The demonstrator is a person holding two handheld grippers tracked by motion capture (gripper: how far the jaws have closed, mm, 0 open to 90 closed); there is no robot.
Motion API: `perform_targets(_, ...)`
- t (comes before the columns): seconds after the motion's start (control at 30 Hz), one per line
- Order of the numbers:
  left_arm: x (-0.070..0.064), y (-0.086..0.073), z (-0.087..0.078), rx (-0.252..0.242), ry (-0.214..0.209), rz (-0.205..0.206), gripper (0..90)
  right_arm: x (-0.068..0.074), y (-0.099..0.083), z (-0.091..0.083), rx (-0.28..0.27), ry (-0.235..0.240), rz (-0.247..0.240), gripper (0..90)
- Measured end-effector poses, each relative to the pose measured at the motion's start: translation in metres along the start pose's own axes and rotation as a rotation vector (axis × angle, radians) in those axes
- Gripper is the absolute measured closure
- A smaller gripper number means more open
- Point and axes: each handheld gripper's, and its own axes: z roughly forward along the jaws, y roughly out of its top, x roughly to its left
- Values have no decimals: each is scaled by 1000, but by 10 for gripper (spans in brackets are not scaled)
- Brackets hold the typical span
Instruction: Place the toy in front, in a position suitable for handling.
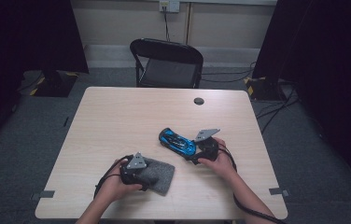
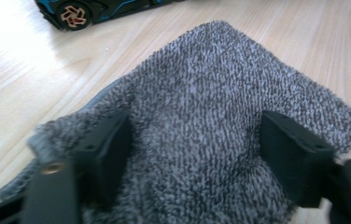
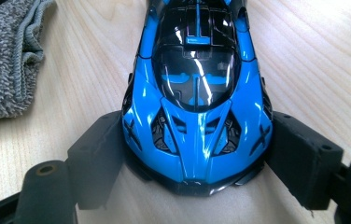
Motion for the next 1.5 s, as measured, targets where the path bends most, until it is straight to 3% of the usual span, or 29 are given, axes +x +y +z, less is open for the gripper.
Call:
perform_targets(0.1,0,0,-1,5,9,-9,335,0,0,0,0,0,0,232)
perform_targets(0.2,1,0,-3,7,11,-15,433,0,0,0,1,0,1,231)
perform_targets(0.3,1,-2,-3,-6,9,-15,448,0,0,0,0,0,0,232)
perform_targets(0.4,3,-3,-5,-13,21,-34,562,0,0,0,0,0,2,230)
perform_targets(0.57,5,-3,-6,-18,32,-58,636,0,0,0,1,0,2,230)
perform_targets(0.67,5,-3,-6,-18,25,-47,641,0,0,0,1,0,1,230)
perform_targets(0.73,8,-10,-6,-66,8,-35,639,0,0,0,1,0,0,230)
perform_targets(0.8,7,-10,-6,-68,10,-32,638,0,0,0,0,-1,0,230)
perform_targets(1.13,1,-9,-4,-66,67,3,569,0,0,0,0,-3,2,231)
perform_targets(1.3,1,-8,-4,-66,70,0,551,0,0,0,0,-2,2,230)
perform_targets(1.37,0,-8,-4,-64,93,-6,507,0,0,0,0,-2,2,230)
perform_targets(1.5,2,-8,-3,-62,84,-23,498,0,0,0,0,-2,2,230)
